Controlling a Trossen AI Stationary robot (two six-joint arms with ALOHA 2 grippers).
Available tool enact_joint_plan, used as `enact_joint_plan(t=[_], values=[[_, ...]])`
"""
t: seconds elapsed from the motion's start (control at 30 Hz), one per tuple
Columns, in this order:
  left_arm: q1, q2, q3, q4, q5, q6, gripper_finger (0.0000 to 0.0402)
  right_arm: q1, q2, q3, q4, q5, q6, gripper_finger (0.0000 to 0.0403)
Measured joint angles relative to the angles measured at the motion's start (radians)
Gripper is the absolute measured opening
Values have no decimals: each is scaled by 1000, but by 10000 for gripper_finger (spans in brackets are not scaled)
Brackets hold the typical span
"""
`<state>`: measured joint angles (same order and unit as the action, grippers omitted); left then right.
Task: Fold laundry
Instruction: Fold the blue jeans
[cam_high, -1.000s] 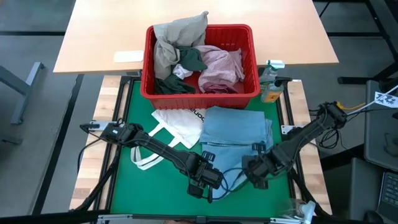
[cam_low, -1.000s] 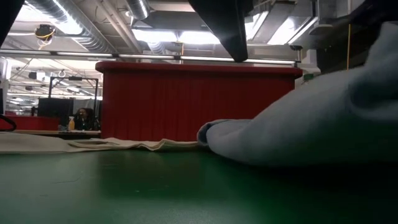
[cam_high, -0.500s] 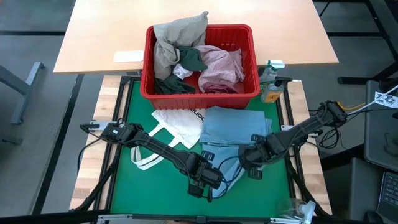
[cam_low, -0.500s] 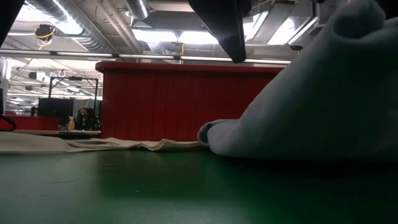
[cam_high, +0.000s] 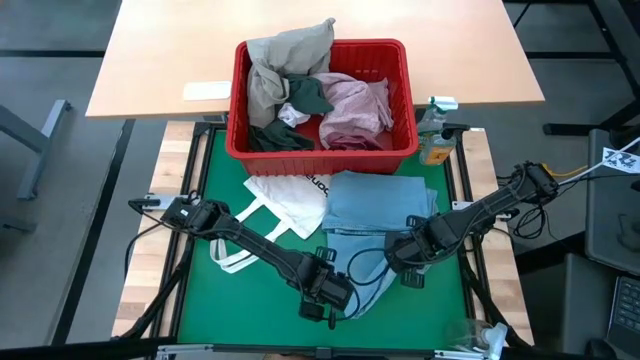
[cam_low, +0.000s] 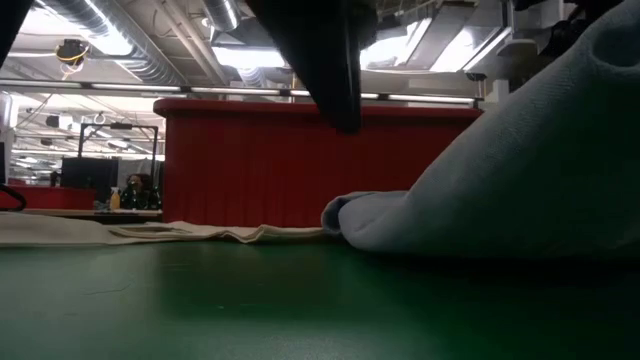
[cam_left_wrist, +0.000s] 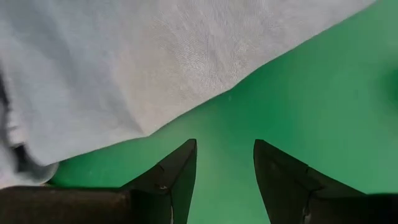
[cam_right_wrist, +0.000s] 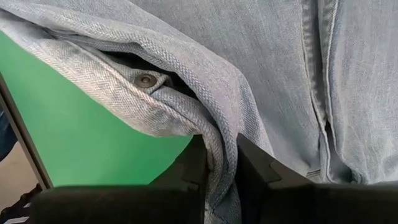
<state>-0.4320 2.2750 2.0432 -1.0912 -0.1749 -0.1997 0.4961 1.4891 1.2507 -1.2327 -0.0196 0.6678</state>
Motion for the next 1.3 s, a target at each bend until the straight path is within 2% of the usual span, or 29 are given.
enact_joint_plan(t=[0.2,0.37,0.57,0.9,1.13,1.3], values=[[0,2,-79,169,0,21,154,-31,0,0,0,-30,-23,51],[0,2,-106,244,0,27,154,-80,0,0,0,-54,-46,51],[0,2,-107,275,2,102,154,-133,0,0,0,-79,-68,51],[4,2,-107,282,38,106,154,-138,0,0,-1,-105,-90,51],[5,2,-107,307,-14,144,154,-149,0,-1,-3,-107,-90,51],[-6,2,-107,290,-29,80,154,-190,0,-1,-15,-107,-67,51]])
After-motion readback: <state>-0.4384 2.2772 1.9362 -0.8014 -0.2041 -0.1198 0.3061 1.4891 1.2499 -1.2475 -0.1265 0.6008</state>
